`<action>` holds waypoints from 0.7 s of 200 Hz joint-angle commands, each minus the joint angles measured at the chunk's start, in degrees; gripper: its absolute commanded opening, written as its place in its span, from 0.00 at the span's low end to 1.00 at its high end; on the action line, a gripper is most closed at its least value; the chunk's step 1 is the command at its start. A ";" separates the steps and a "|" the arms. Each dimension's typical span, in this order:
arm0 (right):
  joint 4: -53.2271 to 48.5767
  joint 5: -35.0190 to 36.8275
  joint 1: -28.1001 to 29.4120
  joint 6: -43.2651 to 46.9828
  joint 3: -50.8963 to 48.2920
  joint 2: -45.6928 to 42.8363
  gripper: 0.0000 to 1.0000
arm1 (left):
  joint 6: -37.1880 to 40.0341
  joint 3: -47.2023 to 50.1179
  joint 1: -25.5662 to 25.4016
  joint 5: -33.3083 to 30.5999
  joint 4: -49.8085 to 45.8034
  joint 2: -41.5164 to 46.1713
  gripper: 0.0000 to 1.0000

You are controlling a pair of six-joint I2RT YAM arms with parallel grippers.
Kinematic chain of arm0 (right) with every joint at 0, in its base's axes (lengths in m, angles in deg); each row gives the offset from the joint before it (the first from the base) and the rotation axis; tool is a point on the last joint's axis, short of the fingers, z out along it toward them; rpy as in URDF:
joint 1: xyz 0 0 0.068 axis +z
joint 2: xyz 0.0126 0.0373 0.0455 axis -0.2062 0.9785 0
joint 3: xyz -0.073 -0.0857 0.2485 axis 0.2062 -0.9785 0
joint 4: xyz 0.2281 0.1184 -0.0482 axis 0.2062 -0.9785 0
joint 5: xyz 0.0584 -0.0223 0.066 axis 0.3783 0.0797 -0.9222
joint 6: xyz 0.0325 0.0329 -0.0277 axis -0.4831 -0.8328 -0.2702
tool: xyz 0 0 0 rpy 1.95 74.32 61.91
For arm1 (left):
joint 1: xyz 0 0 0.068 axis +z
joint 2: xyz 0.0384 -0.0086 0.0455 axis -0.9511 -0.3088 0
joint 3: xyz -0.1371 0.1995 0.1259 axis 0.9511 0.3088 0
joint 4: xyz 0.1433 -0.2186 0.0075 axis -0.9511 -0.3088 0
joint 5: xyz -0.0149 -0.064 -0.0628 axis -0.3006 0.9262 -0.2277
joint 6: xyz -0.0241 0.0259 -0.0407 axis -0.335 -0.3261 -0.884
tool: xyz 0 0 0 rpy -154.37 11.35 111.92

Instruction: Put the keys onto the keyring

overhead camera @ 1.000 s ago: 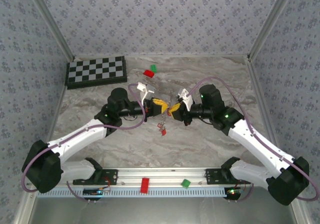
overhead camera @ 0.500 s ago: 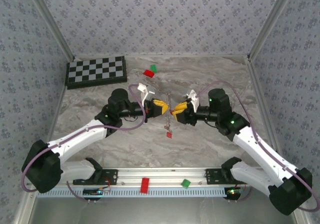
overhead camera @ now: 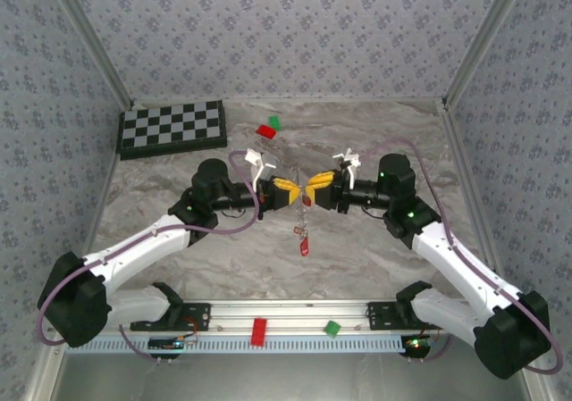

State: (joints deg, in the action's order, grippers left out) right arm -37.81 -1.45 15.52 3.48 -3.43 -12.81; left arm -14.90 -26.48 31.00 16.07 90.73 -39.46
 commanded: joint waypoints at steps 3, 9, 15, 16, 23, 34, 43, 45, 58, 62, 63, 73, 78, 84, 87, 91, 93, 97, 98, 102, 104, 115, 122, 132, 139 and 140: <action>3.13 -2.38 0.79 -1.60 -0.41 0.85 0.26 | -0.04 -0.40 -0.42 0.01 3.15 1.72 0.00; 2.96 -2.37 0.82 -1.39 -0.44 1.04 0.26 | -0.04 -0.36 -0.47 -0.14 3.19 1.76 0.00; 2.88 -2.40 0.96 -1.36 -0.48 1.26 0.26 | -0.02 -0.36 -0.45 -0.15 3.14 1.79 0.00; 2.86 -2.43 1.01 -1.36 -0.44 1.29 0.26 | -0.06 -0.35 -0.41 -0.16 3.18 1.77 0.00; 2.87 -2.54 1.19 -1.32 -0.45 1.49 0.26 | -0.02 -0.35 -0.47 -0.15 3.22 1.72 0.00; 2.97 -2.72 1.49 -1.30 -0.34 1.75 0.23 | -0.09 -0.35 -0.47 -0.16 3.32 1.73 0.00; 2.86 -2.64 1.90 -1.14 -0.28 2.01 0.20 | -0.13 -0.33 -0.43 0.00 3.38 1.68 0.00; 2.83 -2.63 1.99 -1.06 -0.17 2.07 0.19 | -0.15 -0.28 -0.44 0.01 3.42 1.67 0.00; 2.72 -2.72 2.22 -0.93 -0.06 2.45 0.14 | -0.19 -0.33 -0.45 -0.16 3.40 1.68 0.00; 2.64 -2.72 2.32 -0.84 0.10 2.54 0.12 | -0.18 -0.34 -0.47 -0.11 3.44 1.69 0.00; 2.61 -2.81 2.30 -0.84 0.07 2.55 0.12 | -0.18 -0.34 -0.47 -0.14 3.42 1.68 0.00; 2.37 -2.85 2.37 -0.70 0.19 2.75 0.09 | -0.18 -0.27 -0.42 -0.16 3.47 1.67 0.00; 2.33 -2.90 2.36 -0.60 0.15 2.71 0.06 | -0.18 -0.26 -0.45 -0.15 3.40 1.77 0.00; 2.16 -2.90 2.33 -0.48 0.14 2.66 0.03 | -0.18 -0.26 -0.39 -0.16 3.31 1.79 0.00; 2.07 -2.90 2.37 -0.41 0.20 2.65 0.02 | -0.22 -0.26 -0.45 -0.17 3.36 1.78 0.00; 1.87 -2.81 2.38 -0.24 0.29 2.55 0.01 | -0.11 -0.26 -0.45 -0.16 3.28 1.85 0.00; 1.71 -2.74 2.33 -0.11 0.30 2.55 0.00 | -0.10 -0.26 -0.42 -0.19 3.24 1.85 0.00; 1.45 -2.70 2.37 0.10 0.31 2.47 0.00 | -0.09 -0.22 -0.44 -0.28 3.21 1.90 0.00; 1.32 -2.71 2.37 0.21 0.35 2.43 0.00 | -0.09 -0.15 -0.41 -0.27 3.22 1.92 0.00; 0.95 -2.76 2.38 0.38 0.44 2.40 0.00 | -0.02 -0.13 -0.43 -0.30 3.15 1.98 0.00; 0.67 -2.73 2.38 0.55 0.51 2.38 0.00 | -0.01 -0.12 -0.39 -0.31 3.14 1.95 0.00; -0.50 -2.81 2.37 1.25 0.66 2.05 0.00 | 0.00 -0.17 -0.42 -0.34 2.98 1.94 0.00; -1.83 -2.89 2.29 2.08 1.07 1.79 0.00 | 0.07 -0.13 -0.45 -0.34 2.76 1.94 0.00; -4.04 -2.77 2.18 3.65 1.76 1.39 0.00 | 0.36 -0.34 -0.45 -0.34 1.95 1.89 0.00; -6.38 -2.64 2.12 4.96 2.54 1.18 0.00 | 0.88 -0.63 -0.41 -0.20 1.05 1.79 0.00; -6.73 -2.64 2.12 5.23 2.65 1.17 0.00 | 0.96 -0.66 -0.44 -0.14 0.86 1.77 0.00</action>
State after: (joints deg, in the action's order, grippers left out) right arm -37.53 -3.26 17.33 4.40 -3.28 -10.69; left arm -14.88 -26.09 31.09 14.60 89.90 -39.11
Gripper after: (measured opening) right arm 0.039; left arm 0.045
